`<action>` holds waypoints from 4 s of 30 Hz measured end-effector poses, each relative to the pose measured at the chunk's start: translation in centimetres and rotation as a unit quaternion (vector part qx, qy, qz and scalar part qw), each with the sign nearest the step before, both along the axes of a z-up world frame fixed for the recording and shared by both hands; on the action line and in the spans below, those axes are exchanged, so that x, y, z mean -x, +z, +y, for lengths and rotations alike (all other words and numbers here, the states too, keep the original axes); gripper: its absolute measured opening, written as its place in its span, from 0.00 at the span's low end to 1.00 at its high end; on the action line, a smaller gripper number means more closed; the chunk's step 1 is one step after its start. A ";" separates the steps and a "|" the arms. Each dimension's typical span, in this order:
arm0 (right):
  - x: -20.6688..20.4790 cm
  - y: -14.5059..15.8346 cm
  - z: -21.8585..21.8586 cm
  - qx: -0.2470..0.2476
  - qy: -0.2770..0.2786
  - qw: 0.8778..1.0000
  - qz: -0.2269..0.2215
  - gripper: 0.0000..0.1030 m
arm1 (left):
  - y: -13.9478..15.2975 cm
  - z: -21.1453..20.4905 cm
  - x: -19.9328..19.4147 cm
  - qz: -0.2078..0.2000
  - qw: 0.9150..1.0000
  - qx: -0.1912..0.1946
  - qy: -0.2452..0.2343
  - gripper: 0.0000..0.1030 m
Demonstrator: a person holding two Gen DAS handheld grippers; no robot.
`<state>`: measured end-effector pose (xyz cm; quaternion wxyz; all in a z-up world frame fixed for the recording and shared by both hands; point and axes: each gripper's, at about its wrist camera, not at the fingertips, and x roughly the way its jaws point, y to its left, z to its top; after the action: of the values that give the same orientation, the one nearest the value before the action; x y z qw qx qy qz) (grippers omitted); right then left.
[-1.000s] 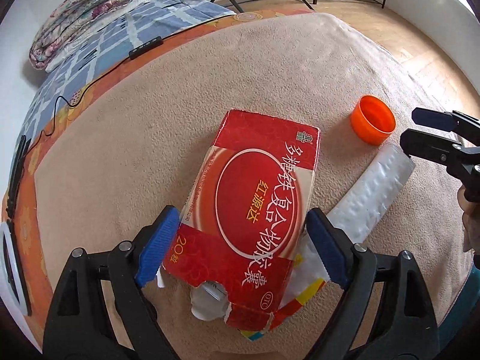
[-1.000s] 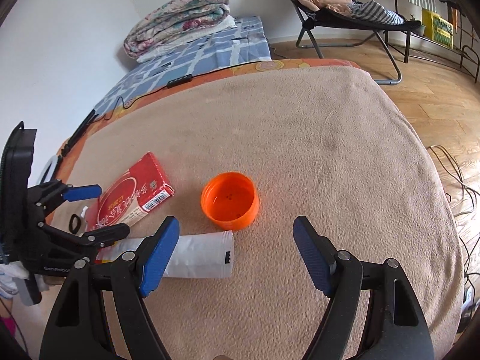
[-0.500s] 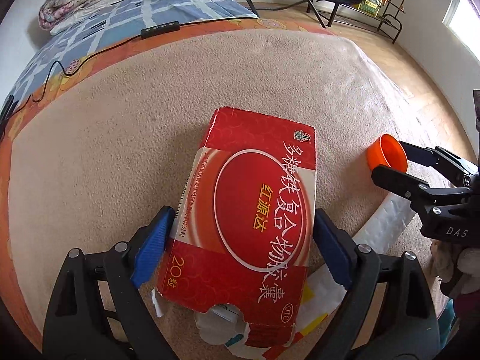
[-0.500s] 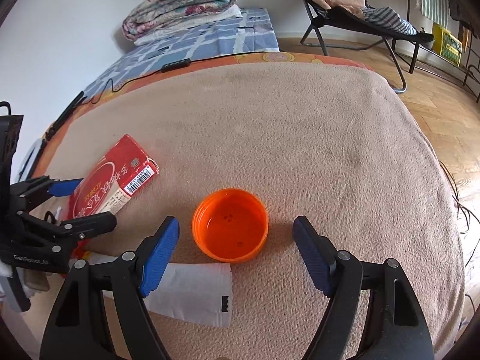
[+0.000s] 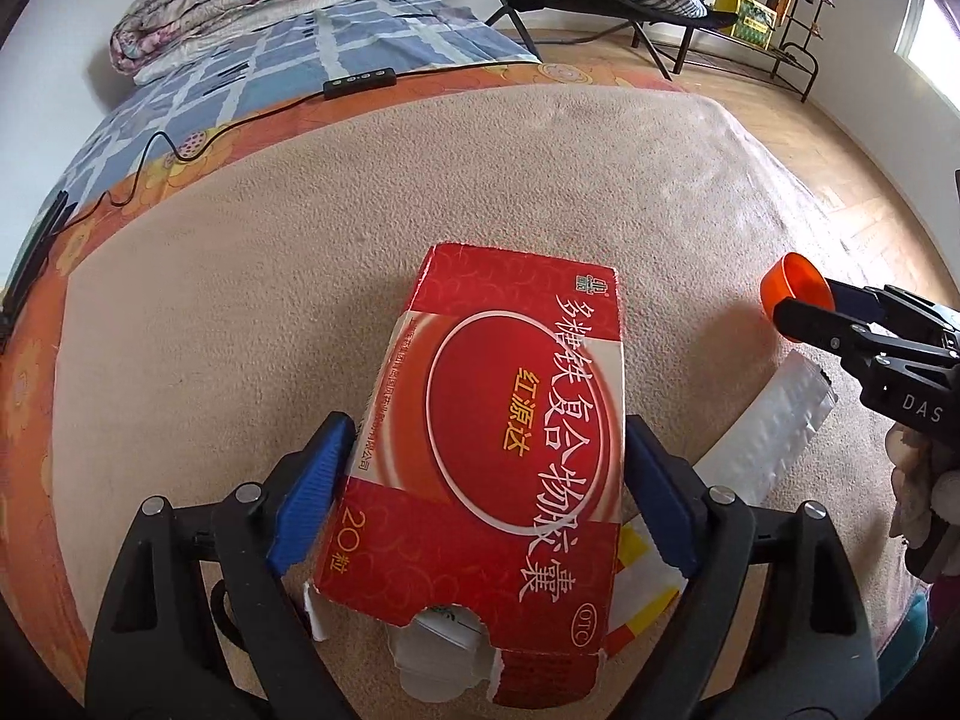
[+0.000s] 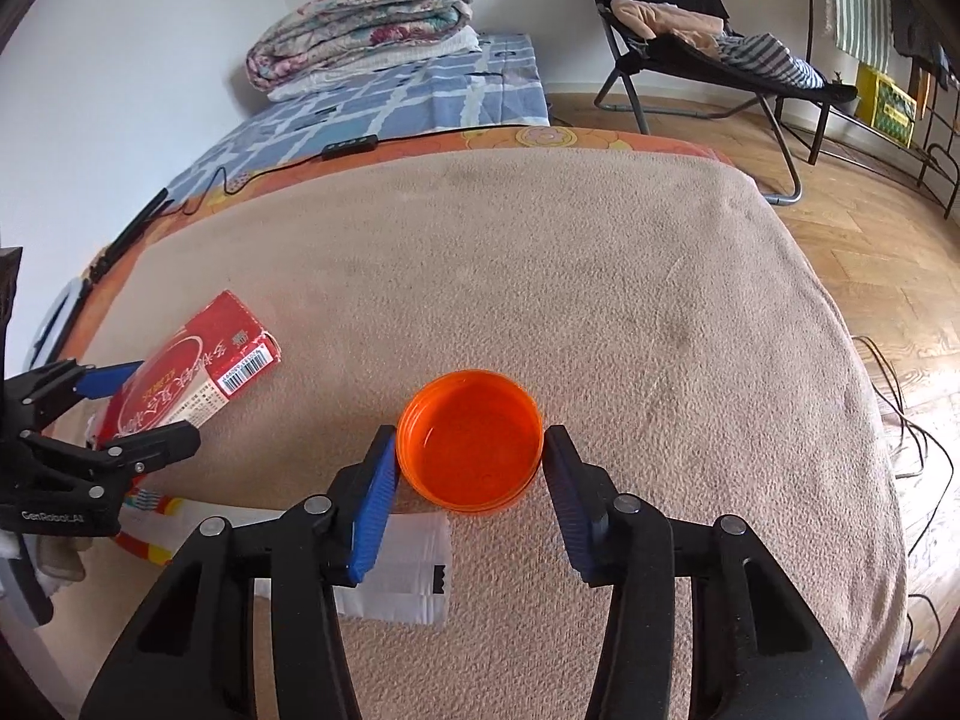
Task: Collect trash
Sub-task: 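Grasp the red medicine box with the left gripper while the right gripper grasps the orange cap, then carry the red box with the left gripper over the basket while the right gripper carries the cap, then open both grippers to drop the red box and orange cap into the basket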
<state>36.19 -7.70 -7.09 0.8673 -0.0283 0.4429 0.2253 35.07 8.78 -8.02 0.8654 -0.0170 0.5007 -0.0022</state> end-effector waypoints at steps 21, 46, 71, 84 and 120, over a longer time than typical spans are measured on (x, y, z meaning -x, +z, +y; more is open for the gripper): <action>8.6 6.1 -1.1 -0.024 0.039 0.998 -0.033 0.45 | 7.1 -1.0 9.6 -0.047 0.999 0.019 -0.002 0.84; 25.4 8.1 -3.5 -0.024 0.115 0.992 -0.044 0.45 | 9.1 -6.6 30.9 -0.056 0.998 0.029 -0.026 0.84; 33.3 -0.3 -5.1 -0.017 0.140 0.988 0.057 0.46 | 0.9 -12.8 36.7 0.043 0.994 0.035 -0.094 0.85; 33.0 -3.7 -5.6 -0.005 0.131 0.987 0.093 0.46 | -0.5 -13.0 36.0 0.065 0.992 0.037 -0.099 0.86; 33.0 -4.2 -5.4 -0.003 0.114 0.988 0.102 0.65 | -0.3 -13.1 35.8 0.065 0.991 0.034 -0.111 0.86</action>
<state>3.21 -13.15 -11.30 0.7866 -0.0526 0.5220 0.3255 -0.77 -4.31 -8.30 0.8246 0.0086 0.5540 -0.1139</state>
